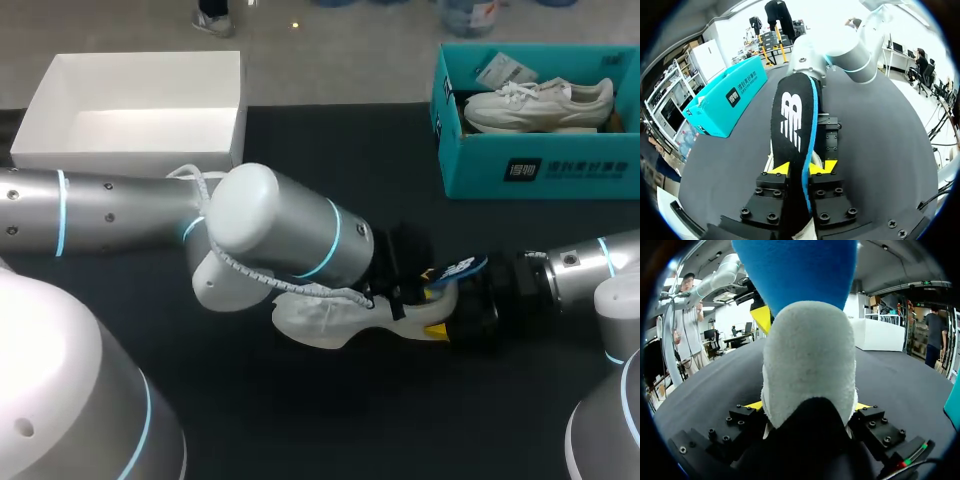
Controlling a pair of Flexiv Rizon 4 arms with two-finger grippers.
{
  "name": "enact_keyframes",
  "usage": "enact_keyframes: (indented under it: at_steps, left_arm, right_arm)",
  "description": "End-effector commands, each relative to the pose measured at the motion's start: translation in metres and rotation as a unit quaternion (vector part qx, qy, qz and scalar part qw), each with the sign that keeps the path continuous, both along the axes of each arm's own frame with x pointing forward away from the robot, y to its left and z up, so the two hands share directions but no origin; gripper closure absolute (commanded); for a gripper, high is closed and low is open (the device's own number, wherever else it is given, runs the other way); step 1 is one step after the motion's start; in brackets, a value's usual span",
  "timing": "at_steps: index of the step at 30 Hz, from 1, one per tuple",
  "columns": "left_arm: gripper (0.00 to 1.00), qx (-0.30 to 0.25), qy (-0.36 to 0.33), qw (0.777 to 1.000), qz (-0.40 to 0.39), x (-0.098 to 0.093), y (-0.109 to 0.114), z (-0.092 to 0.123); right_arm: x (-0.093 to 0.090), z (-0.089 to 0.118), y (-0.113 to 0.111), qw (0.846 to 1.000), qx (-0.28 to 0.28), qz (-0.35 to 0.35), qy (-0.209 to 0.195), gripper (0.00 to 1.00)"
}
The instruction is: Take the shoe out of the shoebox, open the shoe tongue, remove and reinsert the insole, then place the shoe into the shoebox
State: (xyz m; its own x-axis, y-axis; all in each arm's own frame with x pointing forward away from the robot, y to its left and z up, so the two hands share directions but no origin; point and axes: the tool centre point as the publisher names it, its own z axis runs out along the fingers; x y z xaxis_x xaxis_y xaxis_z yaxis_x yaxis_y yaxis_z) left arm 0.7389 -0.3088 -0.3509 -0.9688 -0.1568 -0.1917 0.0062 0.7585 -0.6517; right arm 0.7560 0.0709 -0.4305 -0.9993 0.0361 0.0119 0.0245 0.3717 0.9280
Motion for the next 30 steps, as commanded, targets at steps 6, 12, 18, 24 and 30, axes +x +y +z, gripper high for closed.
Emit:
enact_keyframes:
  at_steps: [6, 12, 18, 24, 30]
  left_arm:
    - [1.0, -0.011, 0.012, 1.0, -0.013, 0.001, 0.011, 0.016]
    - [1.0, -0.056, 0.052, 0.996, -0.052, -0.003, 0.015, 0.051]
    - [1.0, -0.1, 0.064, 0.99, -0.082, -0.003, 0.016, 0.092]
    - [1.0, -0.133, 0.057, 0.985, -0.097, -0.001, 0.008, 0.124]
    - [1.0, -0.146, 0.084, 0.977, -0.129, 0.004, 0.004, 0.147]
  right_arm:
    - [-0.002, -0.004, 0.001, 1.0, -0.002, -0.001, 0.0, 1.0]
    - [-0.002, -0.004, 0.001, 1.0, -0.002, -0.001, 0.0, 1.0]
    - [-0.002, -0.004, 0.001, 1.0, -0.002, -0.001, 0.0, 1.0]
    - [-0.002, -0.004, 0.001, 1.0, -0.002, -0.001, 0.0, 1.0]
    - [-0.002, -0.004, 0.001, 1.0, -0.002, -0.001, 0.0, 1.0]
